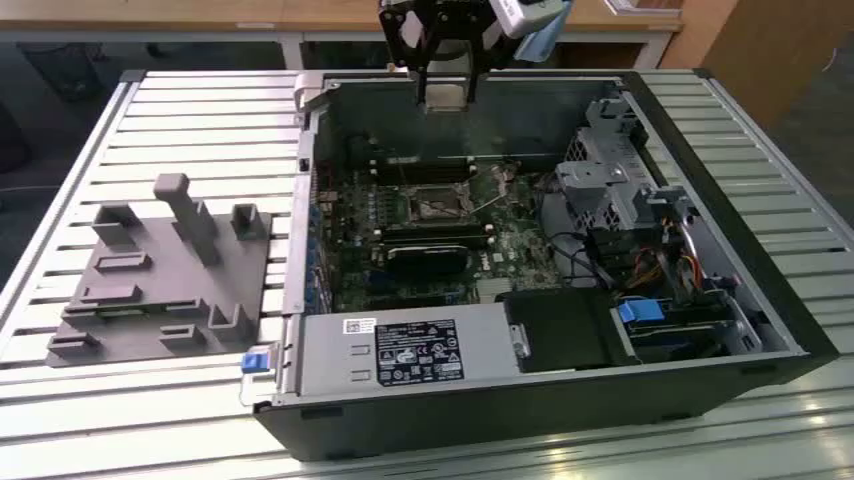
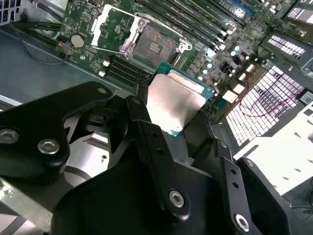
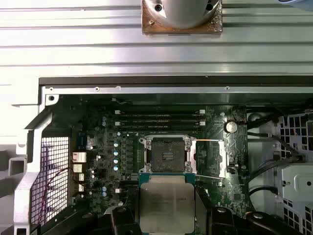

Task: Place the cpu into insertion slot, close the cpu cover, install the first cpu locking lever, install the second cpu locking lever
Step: 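Place the cpu into insertion slot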

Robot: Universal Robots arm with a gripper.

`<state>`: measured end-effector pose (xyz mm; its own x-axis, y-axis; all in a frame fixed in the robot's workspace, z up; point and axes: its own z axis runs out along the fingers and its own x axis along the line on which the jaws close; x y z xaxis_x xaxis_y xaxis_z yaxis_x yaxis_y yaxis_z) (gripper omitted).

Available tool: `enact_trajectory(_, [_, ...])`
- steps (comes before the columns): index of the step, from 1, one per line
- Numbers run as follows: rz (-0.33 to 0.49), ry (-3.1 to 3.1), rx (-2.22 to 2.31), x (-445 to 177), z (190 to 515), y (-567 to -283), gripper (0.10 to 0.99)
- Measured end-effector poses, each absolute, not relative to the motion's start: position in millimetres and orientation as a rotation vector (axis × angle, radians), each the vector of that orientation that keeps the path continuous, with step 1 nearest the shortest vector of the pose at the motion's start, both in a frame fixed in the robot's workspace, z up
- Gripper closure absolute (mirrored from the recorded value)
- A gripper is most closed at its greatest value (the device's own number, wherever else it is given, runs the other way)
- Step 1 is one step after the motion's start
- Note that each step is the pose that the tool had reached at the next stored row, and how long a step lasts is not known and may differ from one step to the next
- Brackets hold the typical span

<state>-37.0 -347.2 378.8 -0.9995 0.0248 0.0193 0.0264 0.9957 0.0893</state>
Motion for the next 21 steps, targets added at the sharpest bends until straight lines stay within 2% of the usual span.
enact_trajectory(21, [-0.141, -3.120, -0.107, -37.0, 378.8, -347.2, 0.549])
